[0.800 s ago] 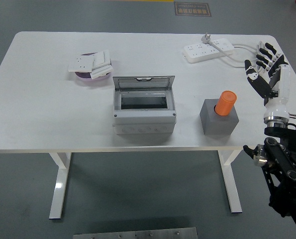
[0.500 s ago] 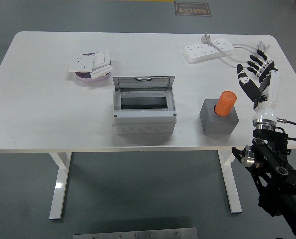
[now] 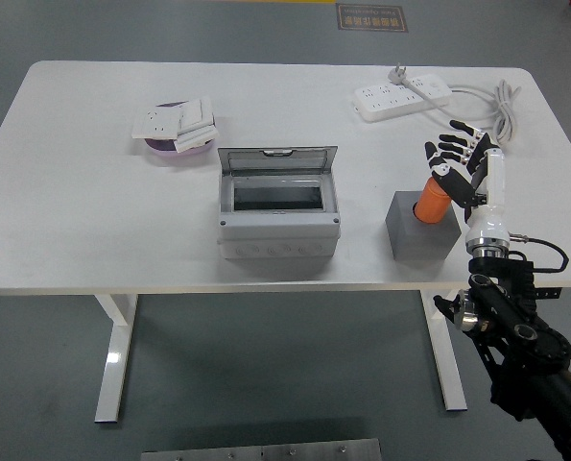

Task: Fetch the battery,place it into the box,close the lid of the box

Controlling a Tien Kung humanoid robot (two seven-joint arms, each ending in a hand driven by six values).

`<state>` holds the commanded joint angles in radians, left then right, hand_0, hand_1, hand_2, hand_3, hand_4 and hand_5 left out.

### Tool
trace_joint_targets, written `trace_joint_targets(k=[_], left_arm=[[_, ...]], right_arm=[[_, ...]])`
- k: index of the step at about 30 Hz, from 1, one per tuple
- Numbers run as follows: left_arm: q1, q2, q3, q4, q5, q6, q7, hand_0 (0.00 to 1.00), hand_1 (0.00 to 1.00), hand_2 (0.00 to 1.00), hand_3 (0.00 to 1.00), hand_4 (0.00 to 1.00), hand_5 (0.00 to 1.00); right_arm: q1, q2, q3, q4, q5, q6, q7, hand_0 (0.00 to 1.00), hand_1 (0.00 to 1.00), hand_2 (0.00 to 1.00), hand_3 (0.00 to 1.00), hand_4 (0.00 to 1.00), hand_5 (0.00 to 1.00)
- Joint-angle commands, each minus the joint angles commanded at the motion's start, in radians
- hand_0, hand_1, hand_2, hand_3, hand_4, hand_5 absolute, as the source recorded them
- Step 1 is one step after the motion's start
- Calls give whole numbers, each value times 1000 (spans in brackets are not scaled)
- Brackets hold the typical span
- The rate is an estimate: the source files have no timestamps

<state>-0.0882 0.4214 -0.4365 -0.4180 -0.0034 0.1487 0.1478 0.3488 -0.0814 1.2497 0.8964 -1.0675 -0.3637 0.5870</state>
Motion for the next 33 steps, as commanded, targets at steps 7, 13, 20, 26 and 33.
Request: trace_joint_targets(k=[7,13,20,26,33], left_arm=[[-7,-2,-8,0,18,0,7,650,714,571,563,602,61],[-15,-2,-17,-1,36,0,15,649,714,571,563,601,62],[-23,-2,-24,-1,49,1,21,649,714,570,564,600,58],[-27,0,-32,-1,62,2,28,649,714,569,563,599,56],[-30,-1,-36,-2,71,1,32,649,714,569,564,600,57]], right_arm=[[-1,-3,-4,-34,-34,22,-27,578,577,569,671,829,175],[-6,-8,-10,-52,-58,34,-49,629,621,602,697,836,178],[-9,-12,-20,-59,-76,37,-71,646,673,660,754,841,168],[-13,-14,-31,-61,-82,27,-76,644,692,677,768,840,157],[-14,-16,-42,-61,-84,15,-83,646,694,679,763,827,129]])
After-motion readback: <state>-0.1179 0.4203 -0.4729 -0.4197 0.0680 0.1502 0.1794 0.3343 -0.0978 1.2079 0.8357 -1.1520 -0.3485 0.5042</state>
